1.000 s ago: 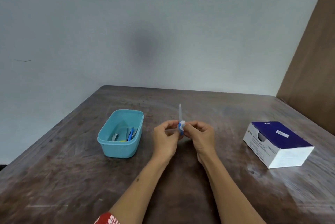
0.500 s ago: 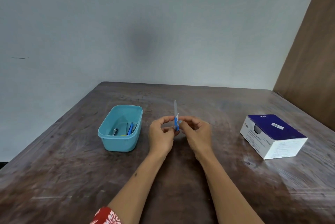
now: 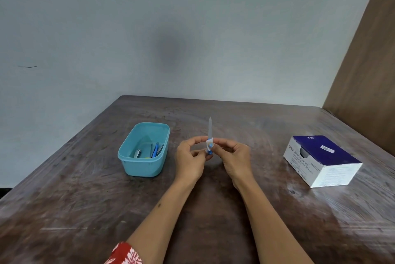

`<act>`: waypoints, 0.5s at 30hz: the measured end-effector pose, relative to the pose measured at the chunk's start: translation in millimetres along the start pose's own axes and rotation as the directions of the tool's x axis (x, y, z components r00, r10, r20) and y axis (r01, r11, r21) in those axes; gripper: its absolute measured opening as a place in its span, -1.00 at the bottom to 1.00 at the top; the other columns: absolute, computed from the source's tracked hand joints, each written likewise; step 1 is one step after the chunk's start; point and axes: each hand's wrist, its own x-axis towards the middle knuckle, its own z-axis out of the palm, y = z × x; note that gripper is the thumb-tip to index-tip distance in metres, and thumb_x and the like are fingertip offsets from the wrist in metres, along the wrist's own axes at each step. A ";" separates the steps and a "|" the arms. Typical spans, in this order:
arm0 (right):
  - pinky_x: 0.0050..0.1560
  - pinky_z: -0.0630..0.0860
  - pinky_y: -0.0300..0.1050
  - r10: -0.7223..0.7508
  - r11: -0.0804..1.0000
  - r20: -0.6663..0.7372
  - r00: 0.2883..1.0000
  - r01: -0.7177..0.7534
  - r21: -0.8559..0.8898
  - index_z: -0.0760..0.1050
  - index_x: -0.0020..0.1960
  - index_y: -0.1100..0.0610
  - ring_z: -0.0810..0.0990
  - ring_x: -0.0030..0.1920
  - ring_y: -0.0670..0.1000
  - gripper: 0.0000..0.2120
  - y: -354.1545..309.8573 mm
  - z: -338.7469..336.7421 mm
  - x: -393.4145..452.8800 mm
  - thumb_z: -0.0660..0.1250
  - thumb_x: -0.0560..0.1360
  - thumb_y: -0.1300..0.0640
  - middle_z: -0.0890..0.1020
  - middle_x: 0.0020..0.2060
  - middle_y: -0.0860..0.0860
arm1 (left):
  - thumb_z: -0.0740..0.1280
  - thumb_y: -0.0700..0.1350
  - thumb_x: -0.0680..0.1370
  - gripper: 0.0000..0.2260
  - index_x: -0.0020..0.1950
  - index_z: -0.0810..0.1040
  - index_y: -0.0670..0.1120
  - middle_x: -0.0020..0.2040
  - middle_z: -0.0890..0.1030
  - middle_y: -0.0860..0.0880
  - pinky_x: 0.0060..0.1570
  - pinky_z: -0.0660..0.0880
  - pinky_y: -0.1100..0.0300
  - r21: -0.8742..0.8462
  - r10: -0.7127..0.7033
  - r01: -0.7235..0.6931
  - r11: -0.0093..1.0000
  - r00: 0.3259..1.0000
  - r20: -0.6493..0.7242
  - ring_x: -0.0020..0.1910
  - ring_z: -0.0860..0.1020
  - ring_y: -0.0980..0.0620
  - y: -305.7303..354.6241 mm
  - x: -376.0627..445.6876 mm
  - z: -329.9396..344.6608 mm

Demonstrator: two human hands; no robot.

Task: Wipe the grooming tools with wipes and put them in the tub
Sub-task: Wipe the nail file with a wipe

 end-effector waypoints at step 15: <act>-0.16 0.57 -0.23 0.012 0.995 -0.034 0.999 -0.016 -0.103 0.67 -0.20 0.07 0.66 -0.21 -0.03 -0.97 -3.0 4.3 -0.1 0.47 0.36 0.13 0.70 -0.27 0.03 | 0.40 -0.22 0.48 -0.83 -0.14 0.58 0.08 0.25 0.47 -0.04 -0.13 0.61 0.20 -0.013 -0.006 0.006 1.000 0.999 -0.048 -0.11 0.64 0.07 7.1 -1.9 2.0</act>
